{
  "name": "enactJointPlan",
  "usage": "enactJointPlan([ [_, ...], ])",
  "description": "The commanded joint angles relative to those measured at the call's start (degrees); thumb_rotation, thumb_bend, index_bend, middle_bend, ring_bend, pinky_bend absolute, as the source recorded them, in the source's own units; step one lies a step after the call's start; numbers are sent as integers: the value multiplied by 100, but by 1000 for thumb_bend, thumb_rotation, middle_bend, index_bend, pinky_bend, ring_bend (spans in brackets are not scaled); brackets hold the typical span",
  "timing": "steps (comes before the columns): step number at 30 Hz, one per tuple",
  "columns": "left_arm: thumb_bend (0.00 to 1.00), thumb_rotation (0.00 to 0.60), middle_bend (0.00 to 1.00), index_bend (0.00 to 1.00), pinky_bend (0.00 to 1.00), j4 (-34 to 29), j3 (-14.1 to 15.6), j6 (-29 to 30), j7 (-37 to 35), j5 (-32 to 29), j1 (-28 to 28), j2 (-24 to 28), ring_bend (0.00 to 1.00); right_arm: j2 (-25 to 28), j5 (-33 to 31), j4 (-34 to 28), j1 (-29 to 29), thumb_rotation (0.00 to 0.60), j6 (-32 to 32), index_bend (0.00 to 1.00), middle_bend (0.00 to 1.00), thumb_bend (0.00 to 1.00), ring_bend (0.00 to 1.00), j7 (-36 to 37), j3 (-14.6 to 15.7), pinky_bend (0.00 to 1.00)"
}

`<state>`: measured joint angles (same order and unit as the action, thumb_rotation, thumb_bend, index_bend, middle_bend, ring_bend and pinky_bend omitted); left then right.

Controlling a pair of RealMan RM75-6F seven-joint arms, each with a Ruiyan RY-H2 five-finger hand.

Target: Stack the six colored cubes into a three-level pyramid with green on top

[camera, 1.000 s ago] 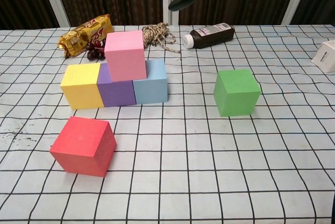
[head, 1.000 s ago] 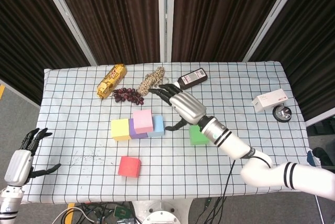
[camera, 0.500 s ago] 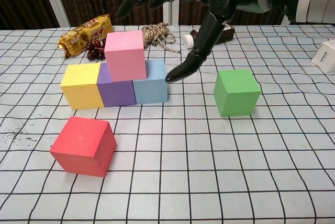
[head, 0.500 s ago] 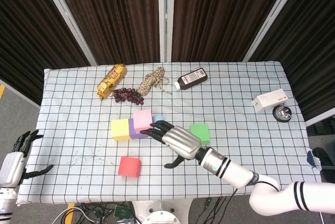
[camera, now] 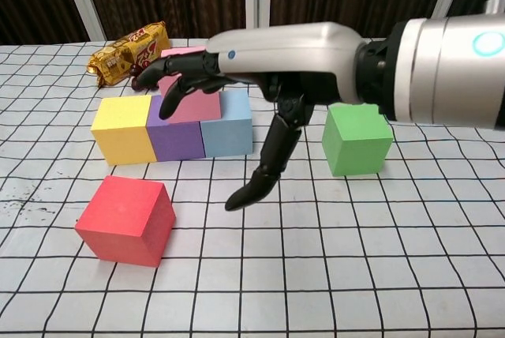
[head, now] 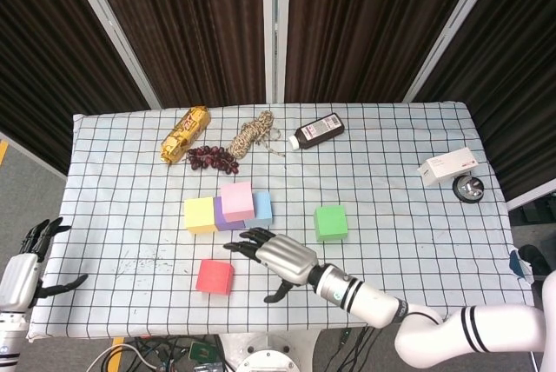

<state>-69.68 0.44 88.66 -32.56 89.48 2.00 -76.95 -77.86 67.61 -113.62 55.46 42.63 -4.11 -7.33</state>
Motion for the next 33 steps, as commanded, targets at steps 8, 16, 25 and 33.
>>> enactJointPlan([
  [8, 0, 600, 184, 42, 45, 185, -1, -52, -77, -56, -18, -99, 1, -866, -680, 485, 194, 600, 131, 0, 152, 5, 0, -576, 99, 0],
  [16, 0, 600, 184, 41, 44, 312, -9, -75, -183, -86, -31, -146, 1, -1519, -1186, 675, 232, 600, 557, 0, 117, 2, 0, -1037, 48, 0],
  [25, 0, 600, 184, 42, 45, 420, -14, -112, -280, -113, -38, -174, 1, -2101, -1808, 987, 386, 600, 842, 0, 80, 1, 0, -1592, -49, 0],
  [33, 0, 600, 184, 42, 45, 521, -15, -142, -342, -134, -48, -221, 0, -2431, -2136, 1145, 466, 600, 961, 0, 104, 2, 0, -1852, -106, 0],
])
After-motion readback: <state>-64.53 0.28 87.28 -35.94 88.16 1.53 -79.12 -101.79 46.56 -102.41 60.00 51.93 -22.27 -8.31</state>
